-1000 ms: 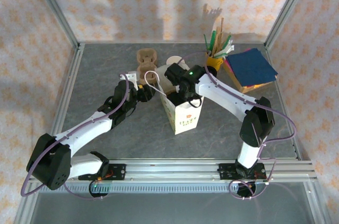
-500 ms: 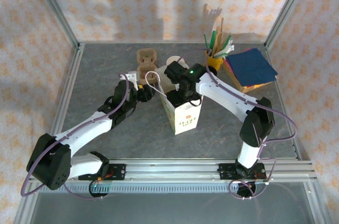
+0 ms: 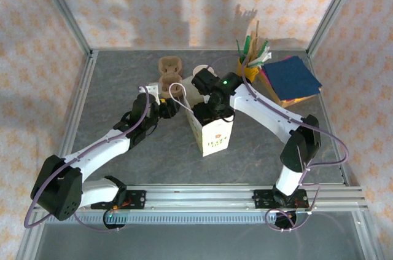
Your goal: Pack the takeout coffee
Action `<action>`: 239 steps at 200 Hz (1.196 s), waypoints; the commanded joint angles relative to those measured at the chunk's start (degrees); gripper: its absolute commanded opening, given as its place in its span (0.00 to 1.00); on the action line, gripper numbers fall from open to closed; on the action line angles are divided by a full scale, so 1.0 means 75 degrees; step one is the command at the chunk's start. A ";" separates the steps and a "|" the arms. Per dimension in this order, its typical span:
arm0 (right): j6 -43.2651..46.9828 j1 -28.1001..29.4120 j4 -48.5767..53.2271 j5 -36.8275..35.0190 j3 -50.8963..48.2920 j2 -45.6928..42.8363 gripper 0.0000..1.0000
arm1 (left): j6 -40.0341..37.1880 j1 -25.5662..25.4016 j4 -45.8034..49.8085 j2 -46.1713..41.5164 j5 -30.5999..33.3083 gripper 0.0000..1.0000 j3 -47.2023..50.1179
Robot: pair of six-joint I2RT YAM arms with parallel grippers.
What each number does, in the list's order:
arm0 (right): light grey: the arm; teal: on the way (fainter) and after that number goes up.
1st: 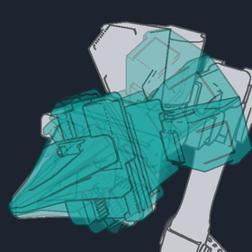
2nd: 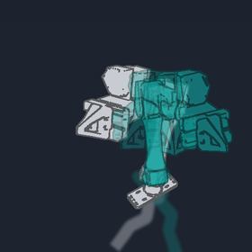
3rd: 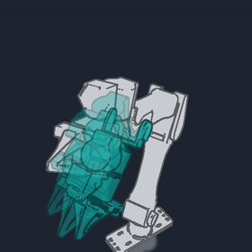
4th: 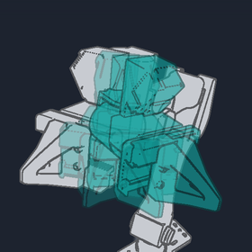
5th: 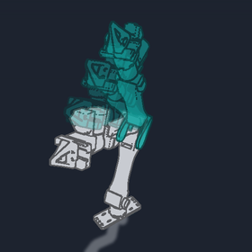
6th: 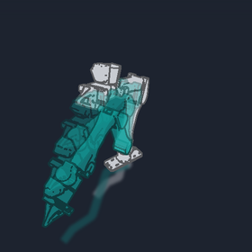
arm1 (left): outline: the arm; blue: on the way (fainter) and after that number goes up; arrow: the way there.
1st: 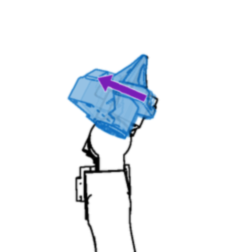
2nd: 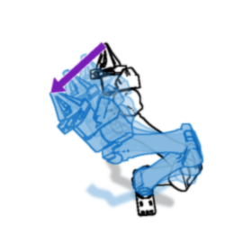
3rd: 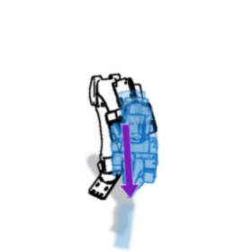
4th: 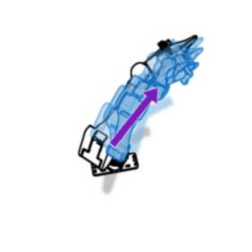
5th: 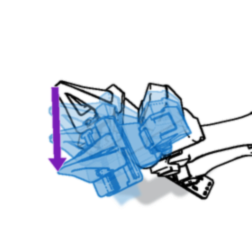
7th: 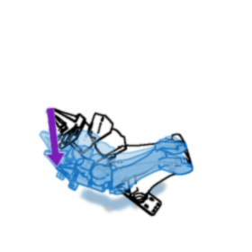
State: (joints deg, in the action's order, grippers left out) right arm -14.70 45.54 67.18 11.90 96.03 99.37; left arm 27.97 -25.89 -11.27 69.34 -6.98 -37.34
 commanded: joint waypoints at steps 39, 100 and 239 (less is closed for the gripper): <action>0.0050 -0.0039 -0.0264 0.0042 0.0321 -0.0520 0.83 | -0.0121 -0.0045 0.0096 -0.0114 0.0134 0.68 -0.0139; 0.0026 -0.0037 -0.0481 0.0112 0.0428 -0.0751 0.83 | -0.0108 -0.0045 0.0154 -0.0168 0.0146 0.68 -0.0130; 0.0016 -0.0037 -0.1547 -0.0079 0.1157 -0.1649 0.83 | -0.0131 -0.0051 0.0282 -0.0312 0.0228 0.68 -0.0147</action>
State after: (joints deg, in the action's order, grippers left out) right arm -14.76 45.54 59.27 12.86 101.84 90.61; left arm 27.94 -25.89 -9.87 68.25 -6.74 -37.34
